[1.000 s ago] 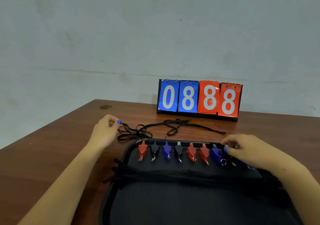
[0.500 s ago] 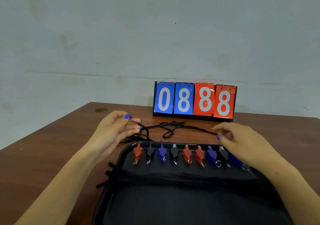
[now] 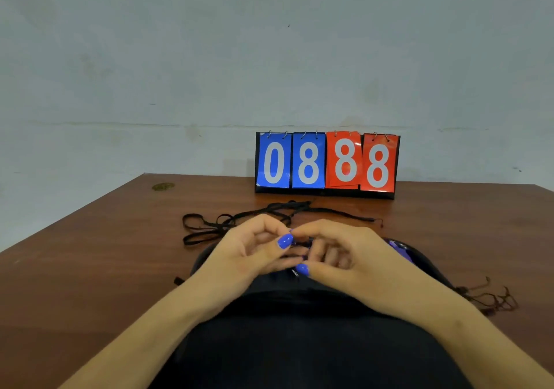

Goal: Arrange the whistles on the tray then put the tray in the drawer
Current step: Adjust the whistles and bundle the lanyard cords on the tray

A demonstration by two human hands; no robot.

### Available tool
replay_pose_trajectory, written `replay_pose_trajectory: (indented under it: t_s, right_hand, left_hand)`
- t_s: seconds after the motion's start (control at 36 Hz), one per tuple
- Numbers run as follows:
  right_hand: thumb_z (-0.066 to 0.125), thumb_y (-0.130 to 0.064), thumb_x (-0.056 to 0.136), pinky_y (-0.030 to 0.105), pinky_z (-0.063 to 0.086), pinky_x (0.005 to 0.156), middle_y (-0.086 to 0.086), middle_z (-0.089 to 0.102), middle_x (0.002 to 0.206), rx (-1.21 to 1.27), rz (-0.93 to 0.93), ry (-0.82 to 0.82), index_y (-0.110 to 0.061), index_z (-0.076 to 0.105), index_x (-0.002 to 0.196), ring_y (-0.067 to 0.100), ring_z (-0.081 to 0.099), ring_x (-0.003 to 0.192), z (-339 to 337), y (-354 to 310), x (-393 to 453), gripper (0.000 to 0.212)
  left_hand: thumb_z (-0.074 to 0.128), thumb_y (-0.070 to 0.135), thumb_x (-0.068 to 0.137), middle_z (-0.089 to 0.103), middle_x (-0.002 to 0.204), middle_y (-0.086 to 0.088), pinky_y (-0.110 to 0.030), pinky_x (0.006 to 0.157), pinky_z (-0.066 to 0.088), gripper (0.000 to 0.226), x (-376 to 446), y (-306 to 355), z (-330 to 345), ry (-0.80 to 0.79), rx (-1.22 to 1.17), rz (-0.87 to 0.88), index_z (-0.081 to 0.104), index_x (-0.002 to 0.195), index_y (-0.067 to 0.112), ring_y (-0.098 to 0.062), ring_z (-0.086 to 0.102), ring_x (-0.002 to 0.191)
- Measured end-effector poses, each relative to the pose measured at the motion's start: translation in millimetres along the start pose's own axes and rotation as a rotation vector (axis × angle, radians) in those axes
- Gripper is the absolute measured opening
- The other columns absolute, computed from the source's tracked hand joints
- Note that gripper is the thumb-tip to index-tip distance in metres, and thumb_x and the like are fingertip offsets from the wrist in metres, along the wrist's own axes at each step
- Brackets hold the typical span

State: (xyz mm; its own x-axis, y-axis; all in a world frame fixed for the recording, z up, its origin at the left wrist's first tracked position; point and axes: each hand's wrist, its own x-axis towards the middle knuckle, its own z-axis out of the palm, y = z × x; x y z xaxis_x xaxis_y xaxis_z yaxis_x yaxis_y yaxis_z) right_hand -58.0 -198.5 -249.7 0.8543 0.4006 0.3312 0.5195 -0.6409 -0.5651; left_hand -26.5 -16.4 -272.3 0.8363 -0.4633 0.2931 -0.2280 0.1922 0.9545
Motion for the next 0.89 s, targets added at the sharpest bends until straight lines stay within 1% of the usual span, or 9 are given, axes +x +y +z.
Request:
replay_pose_trajectory:
  t_s: [0.11, 0.31, 0.42, 0.56, 0.61, 0.69, 0.75, 0.81, 0.89]
  right_hand:
    - [0.063, -0.029, 0.085, 0.016, 0.047, 0.068, -0.014, 0.062, 0.080, -0.168, -0.007, 0.051, -0.037, 0.061, 0.110, 0.005, 0.057, 0.075, 2, 3, 3, 0.026]
    - [0.064, -0.026, 0.083, 0.024, 0.051, 0.074, -0.008, 0.064, 0.085, -0.173, -0.056, 0.082, -0.026, 0.068, 0.093, 0.009, 0.057, 0.078, 6, 5, 3, 0.011]
    - [0.064, -0.023, 0.083, 0.024, 0.052, 0.071, -0.007, 0.066, 0.083, -0.032, -0.072, 0.124, -0.029, 0.067, 0.090, 0.011, 0.061, 0.078, 8, 5, 2, 0.009]
    - [0.063, -0.021, 0.084, 0.011, 0.045, 0.050, -0.011, 0.065, 0.074, 0.250, -0.017, 0.222, -0.032, 0.061, 0.081, 0.005, 0.060, 0.059, 7, -1, 2, 0.011]
    - [0.062, -0.020, 0.083, 0.009, 0.042, 0.047, -0.012, 0.064, 0.069, 0.322, 0.011, 0.271, -0.028, 0.060, 0.081, 0.003, 0.059, 0.055, 5, -2, 2, 0.009]
    - [0.062, -0.017, 0.083, 0.010, 0.041, 0.043, -0.014, 0.062, 0.062, 0.423, 0.057, 0.370, -0.024, 0.060, 0.079, 0.001, 0.056, 0.049, 0, -3, 4, 0.009]
    - [0.062, -0.017, 0.083, 0.013, 0.042, 0.040, -0.012, 0.061, 0.056, 0.474, 0.092, 0.428, -0.021, 0.060, 0.078, 0.003, 0.051, 0.043, -4, -3, 4, 0.006]
    - [0.062, -0.017, 0.083, 0.015, 0.041, 0.038, -0.009, 0.060, 0.053, 0.521, 0.129, 0.491, -0.020, 0.061, 0.077, 0.004, 0.047, 0.040, -8, -2, 5, 0.006]
    - [0.061, -0.018, 0.084, 0.017, 0.040, 0.037, -0.006, 0.060, 0.053, 0.609, 0.202, 0.567, -0.020, 0.062, 0.078, 0.006, 0.044, 0.039, -15, 2, 6, 0.007]
  left_hand:
    - [0.059, 0.014, 0.076, 0.071, 0.091, -0.009, -0.027, 0.078, 0.057, 0.015, 0, -5, 2, -0.063, 0.037, -0.041, 0.058, 0.087, 0.005, -0.022, 0.069, 0.090]
    - [0.059, 0.015, 0.078, 0.070, 0.091, -0.003, -0.030, 0.080, 0.057, 0.015, -2, -5, 3, -0.119, 0.040, -0.052, 0.057, 0.091, 0.008, -0.019, 0.068, 0.089]
    - [0.060, 0.025, 0.084, 0.066, 0.112, -0.003, -0.037, 0.077, 0.057, 0.036, 0, -6, 0, -0.122, 0.054, -0.065, 0.050, 0.118, 0.020, -0.024, 0.068, 0.079]
    - [0.059, 0.040, 0.076, 0.065, 0.116, 0.003, -0.041, 0.087, 0.053, 0.049, -4, -3, -2, -0.307, 0.233, -0.093, 0.051, 0.122, 0.026, -0.012, 0.063, 0.062]
    - [0.062, 0.039, 0.076, 0.068, 0.107, 0.001, -0.043, 0.088, 0.052, 0.045, -4, -3, -1, -0.340, 0.257, -0.101, 0.055, 0.118, 0.025, -0.009, 0.059, 0.056]
    - [0.064, 0.035, 0.082, 0.068, 0.082, 0.004, -0.024, 0.068, 0.053, 0.024, -4, -3, 2, -0.321, 0.332, -0.093, 0.064, 0.103, 0.024, -0.007, 0.054, 0.051]
    - [0.053, 0.033, 0.087, 0.062, 0.069, 0.006, -0.027, 0.064, 0.051, 0.019, -3, -2, 3, -0.289, 0.387, -0.083, 0.064, 0.095, 0.022, -0.007, 0.052, 0.050]
    - [0.043, 0.028, 0.091, 0.058, 0.063, 0.006, -0.036, 0.069, 0.051, 0.020, -2, -2, 3, -0.258, 0.412, -0.079, 0.061, 0.092, 0.021, -0.006, 0.051, 0.048]
    - [0.039, 0.024, 0.094, 0.052, 0.060, 0.006, -0.028, 0.065, 0.051, 0.022, -1, 0, 1, -0.224, 0.392, -0.080, 0.060, 0.089, 0.019, -0.008, 0.050, 0.048]
